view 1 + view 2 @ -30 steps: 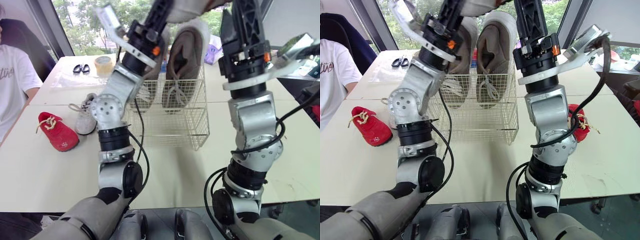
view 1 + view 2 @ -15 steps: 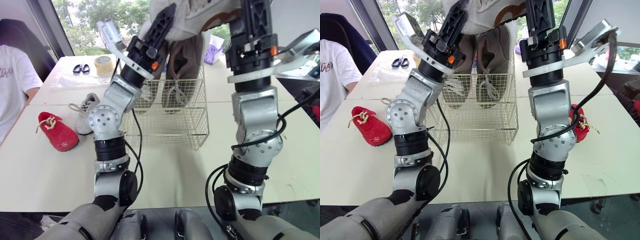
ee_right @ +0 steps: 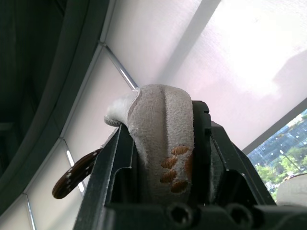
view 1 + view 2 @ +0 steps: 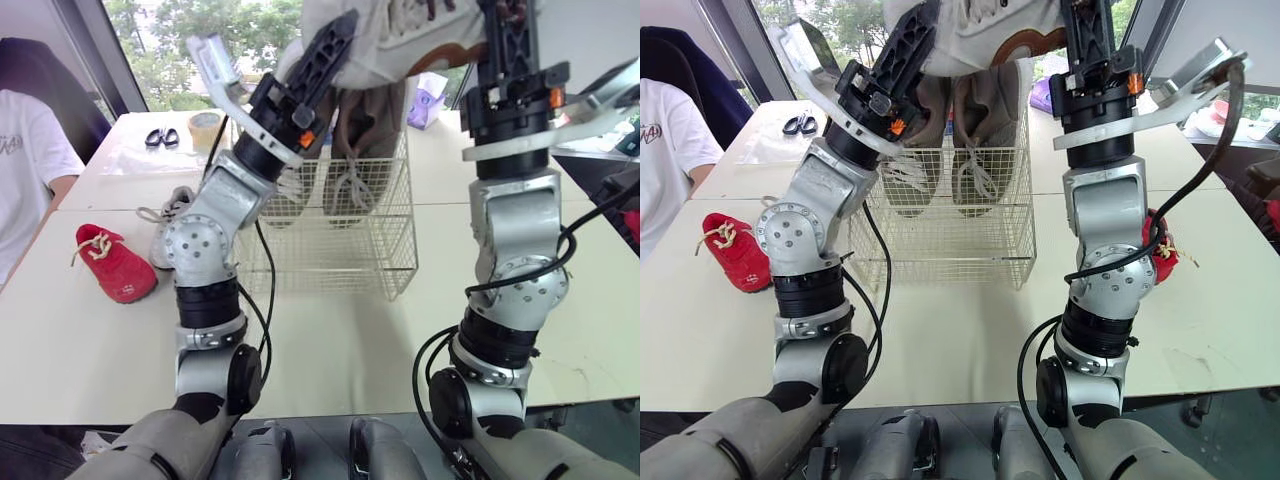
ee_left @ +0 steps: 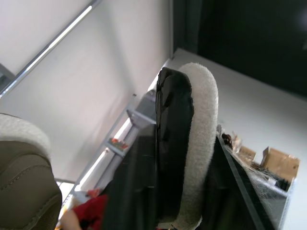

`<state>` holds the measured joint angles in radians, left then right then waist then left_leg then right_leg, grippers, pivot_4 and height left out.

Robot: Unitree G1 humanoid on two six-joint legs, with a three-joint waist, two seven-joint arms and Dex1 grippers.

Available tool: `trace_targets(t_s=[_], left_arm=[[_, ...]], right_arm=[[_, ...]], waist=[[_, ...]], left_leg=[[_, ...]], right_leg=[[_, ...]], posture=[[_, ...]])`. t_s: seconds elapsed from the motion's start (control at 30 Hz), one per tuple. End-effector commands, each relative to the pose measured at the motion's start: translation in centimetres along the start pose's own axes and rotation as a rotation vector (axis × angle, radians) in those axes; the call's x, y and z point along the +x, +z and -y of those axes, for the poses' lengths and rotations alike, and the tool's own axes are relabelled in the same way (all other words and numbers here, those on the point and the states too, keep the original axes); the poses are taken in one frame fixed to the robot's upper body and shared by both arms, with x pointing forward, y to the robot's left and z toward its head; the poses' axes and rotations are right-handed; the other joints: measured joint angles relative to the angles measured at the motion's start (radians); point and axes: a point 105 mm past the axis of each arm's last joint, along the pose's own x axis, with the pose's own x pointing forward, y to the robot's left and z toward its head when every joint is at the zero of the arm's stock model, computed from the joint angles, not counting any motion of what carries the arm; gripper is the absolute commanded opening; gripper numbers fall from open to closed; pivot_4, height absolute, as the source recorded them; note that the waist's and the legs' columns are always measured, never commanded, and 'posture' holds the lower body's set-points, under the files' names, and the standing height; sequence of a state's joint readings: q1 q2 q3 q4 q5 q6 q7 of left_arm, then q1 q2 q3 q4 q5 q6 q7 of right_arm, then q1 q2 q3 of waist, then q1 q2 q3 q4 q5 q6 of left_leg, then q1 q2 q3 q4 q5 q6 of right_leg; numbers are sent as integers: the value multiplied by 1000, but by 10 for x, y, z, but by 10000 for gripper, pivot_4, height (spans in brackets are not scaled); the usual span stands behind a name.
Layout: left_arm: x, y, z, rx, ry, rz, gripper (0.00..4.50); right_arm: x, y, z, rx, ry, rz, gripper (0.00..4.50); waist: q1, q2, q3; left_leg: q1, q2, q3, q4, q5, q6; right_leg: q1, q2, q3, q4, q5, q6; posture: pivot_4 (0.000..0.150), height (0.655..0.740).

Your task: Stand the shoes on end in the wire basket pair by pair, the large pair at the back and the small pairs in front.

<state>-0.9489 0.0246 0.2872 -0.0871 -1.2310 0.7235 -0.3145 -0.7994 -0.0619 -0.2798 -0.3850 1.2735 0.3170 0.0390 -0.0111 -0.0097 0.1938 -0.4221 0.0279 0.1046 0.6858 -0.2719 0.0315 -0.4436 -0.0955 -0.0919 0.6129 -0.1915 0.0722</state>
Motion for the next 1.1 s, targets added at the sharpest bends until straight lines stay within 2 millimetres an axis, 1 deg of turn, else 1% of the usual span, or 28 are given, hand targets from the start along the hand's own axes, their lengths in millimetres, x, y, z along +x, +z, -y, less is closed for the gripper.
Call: trace_targets(t_s=[0.03, 0.07, 0.13, 0.2, 0.27, 0.3, 0.33, 0.4, 0.43, 0.47, 0.57, 0.6, 0.67, 0.7, 0.73, 0.8, 0.87, 0.97, 1.07, 1.1], left_arm=[[-5, -6, 2, 22, -3, -61, 31344], [-6, -4, 3, 25, -2, -64, 33856], [-11, -3, 2, 67, 22, -84, 44742], [-17, -5, 0, 151, 71, -140, 44742], [-32, -4, 0, 258, 120, -215, 44742], [-42, 1, -1, 329, 158, -257, 44742], [-54, 14, -2, 402, 212, -268, 44742], [-73, 43, -2, 494, 296, -256, 44742], [-80, 48, -2, 539, 324, -278, 44742], [-81, 45, -1, 549, 327, -292, 44742], [-76, 17, 2, 527, 287, -339, 44742], [-75, 14, 3, 528, 286, -342, 44742], [-79, 19, 3, 550, 312, -334, 44742], [-84, 22, 5, 550, 323, -331, 44742], [-89, 21, 7, 556, 330, -353, 44742], [-98, 15, 11, 551, 335, -404, 44742], [-104, 11, 14, 537, 336, -441, 44742], [-117, 7, 17, 518, 346, -498, 44742], [-129, 12, 10, 533, 409, -515, 44742], [-133, 13, 8, 538, 429, -522, 44742]], right_arm=[[6, 10, -21, 12, 97, 32, 14721], [7, 11, -22, 12, 98, 34, 14721], [9, 16, -22, 27, 108, 52, 14721], [12, 23, -22, 39, 110, 75, 14721], [18, 40, -23, 29, 118, 108, 14721], [20, 51, -23, 3, 126, 123, 14721], [21, 63, -24, -39, 135, 131, 14721], [22, 83, -23, -128, 147, 116, 14721], [22, 90, -21, -179, 150, 88, 14721], [21, 95, -18, -228, 149, 44, 14721], [17, 96, -8, -414, 170, -174, 14721], [16, 95, -7, -448, 184, -231, 14721], [14, 92, -1, -551, 208, -376, 14721], [9, 87, 3, -607, 237, -489, 14721], [5, 81, 8, -655, 264, -595, 14721], [-2, 70, 13, -684, 334, -742, 14721], [-2, 65, 18, -717, 382, -805, 14721], [0, 55, 34, -805, 431, -895, 14721], [3, 46, 47, -824, 482, -952, 14721], [2, 40, 51, -820, 506, -987, 14721]], waist=[[0, 0, 0], [0, 0, 0], [0, 0, 0], [-1, 0, 0], [-2, 0, 0], [-3, 1, 0], [-3, 2, 1], [-2, 2, 1], [-1, 2, 1], [2, 2, 1], [19, 2, 0], [20, 2, 0], [21, 2, 0], [20, 2, 0], [18, 2, 0], [12, 2, 0], [6, 2, 0], [-1, 2, 1], [0, 2, 1], [0, 2, 1]], left_leg=[[0, 0, 0, 0, 0, 0], [0, 0, 0, 0, 0, 0], [0, 0, 0, 0, 0, 0], [0, 0, 0, 0, 0, 0], [0, 0, 0, 0, 0, 0], [0, 0, 0, 0, 0, 0], [0, 0, 0, -1, 0, 0], [0, 1, 1, -1, 0, 0], [0, 1, 1, -2, 0, 0], [-1, 1, 0, -2, 0, 0], [0, 0, 1, -1, -1, 1], [1, -1, 2, -1, -1, 2], [1, -1, 3, -1, -1, 2], [1, -1, 3, -1, -1, 2], [0, 0, 3, -1, -1, 2], [1, 1, 4, -2, -1, 2], [1, 3, 4, -2, -1, 1], [1, 3, 4, -2, -1, 1], [1, 2, 4, -2, 0, 0], [1, 2, 4, -2, 0, 0]], right_leg=[[0, 0, 0, 0, 0, 0], [0, 0, 0, 0, 0, 0], [0, 0, 0, 0, 0, 0], [0, 0, 0, 0, 0, 0], [0, 0, 0, 0, 0, 0], [0, 0, 0, 0, 0, 0], [0, 0, 0, 0, 0, 0], [-1, 0, 1, 0, 0, 0], [-2, 0, 0, 0, 0, 0], [-2, 0, 0, 0, 0, 0], [0, -2, 0, -2, 0, 0], [1, -2, 1, -3, 0, 0], [1, -2, 2, -4, 0, 0], [0, -2, 3, -3, 0, 0], [0, -1, 3, -3, 0, 0], [-2, 0, 3, -3, 0, -1], [-2, 2, 3, -3, 0, -1], [-2, 2, 3, -2, 0, -1], [-2, 1, 3, -2, 0, -1], [-2, 1, 3, -2, 0, -1]], posture=[[1500, 7400], [1500, 7400], [1500, 7400], [1500, 7400], [1500, 7400], [1500, 7400], [1500, 7400], [1500, 7400], [1500, 7400], [1500, 7400], [1500, 7400], [1500, 7400], [1500, 7400], [1500, 7400], [1500, 7400], [1500, 7400], [1500, 7400], [1500, 7400], [1500, 7400], [1500, 7400]])
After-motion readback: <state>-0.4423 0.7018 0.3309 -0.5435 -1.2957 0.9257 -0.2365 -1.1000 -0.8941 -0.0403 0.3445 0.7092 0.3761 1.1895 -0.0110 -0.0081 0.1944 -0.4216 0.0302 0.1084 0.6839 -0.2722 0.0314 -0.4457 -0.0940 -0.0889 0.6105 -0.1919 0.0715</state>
